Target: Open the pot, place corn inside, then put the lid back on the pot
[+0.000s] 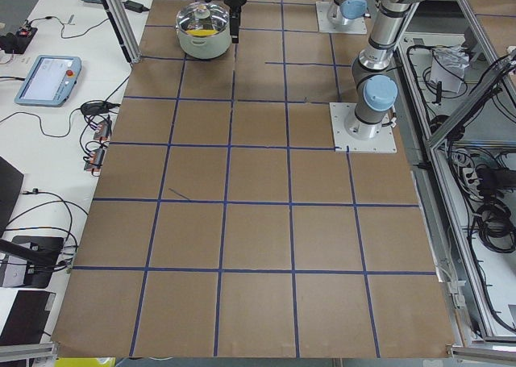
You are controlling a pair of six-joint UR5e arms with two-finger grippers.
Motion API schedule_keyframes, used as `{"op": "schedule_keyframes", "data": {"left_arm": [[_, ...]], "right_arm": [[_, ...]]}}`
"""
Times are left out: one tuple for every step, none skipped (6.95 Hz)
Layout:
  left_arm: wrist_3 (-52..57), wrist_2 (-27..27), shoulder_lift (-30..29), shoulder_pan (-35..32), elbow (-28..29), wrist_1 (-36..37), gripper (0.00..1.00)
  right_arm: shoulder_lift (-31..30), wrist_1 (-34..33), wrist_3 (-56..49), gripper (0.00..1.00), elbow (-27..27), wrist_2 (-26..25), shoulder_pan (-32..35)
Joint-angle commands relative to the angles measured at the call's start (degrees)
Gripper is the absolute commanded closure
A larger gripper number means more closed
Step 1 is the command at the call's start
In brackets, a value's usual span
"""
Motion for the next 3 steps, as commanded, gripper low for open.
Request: {"op": "schedule_keyframes", "data": {"left_arm": [[-0.3,0.0,0.0,0.0,0.0,0.1,0.00],[-0.3,0.1,-0.1,0.0,0.0,0.1,0.00],[-0.3,0.0,-0.1,0.0,-0.2,0.1,0.00]], "right_arm": [[0.3,-7.8,0.0,0.00,-0.8,-0.2,-0.1],[0.3,-10.3,-0.3,0.00,-1.0,-0.4,-0.1],[0.3,-10.6,-0.3,0.00,-1.0,-0.4,-0.1]]}}
